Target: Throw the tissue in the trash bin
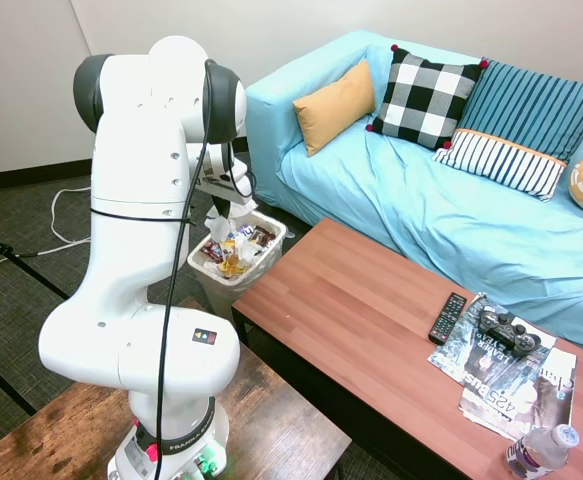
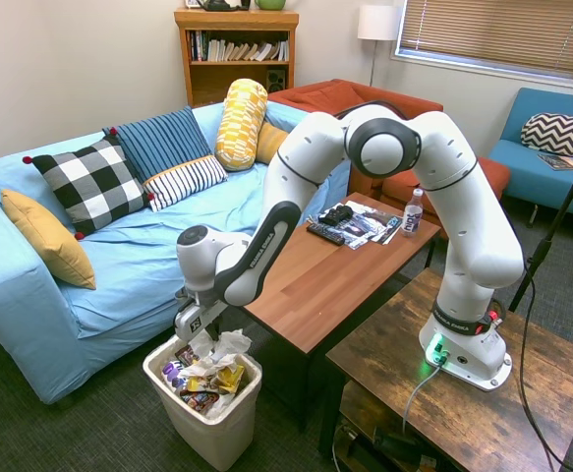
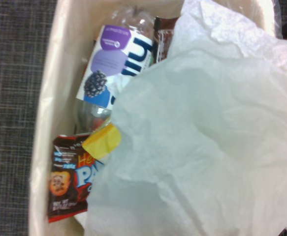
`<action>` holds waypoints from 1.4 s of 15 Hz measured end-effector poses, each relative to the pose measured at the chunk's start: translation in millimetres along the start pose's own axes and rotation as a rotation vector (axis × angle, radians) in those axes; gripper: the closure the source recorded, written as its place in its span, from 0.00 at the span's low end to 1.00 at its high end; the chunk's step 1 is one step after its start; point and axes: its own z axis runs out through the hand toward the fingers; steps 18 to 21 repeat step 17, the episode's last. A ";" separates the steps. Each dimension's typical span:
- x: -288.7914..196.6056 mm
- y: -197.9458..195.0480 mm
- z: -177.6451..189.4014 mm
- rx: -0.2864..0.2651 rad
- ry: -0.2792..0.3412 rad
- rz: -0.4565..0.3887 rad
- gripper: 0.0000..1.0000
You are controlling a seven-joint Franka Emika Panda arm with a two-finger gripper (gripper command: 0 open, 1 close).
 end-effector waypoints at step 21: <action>5.7 -12.7 13.7 -0.005 0.014 0.033 0.00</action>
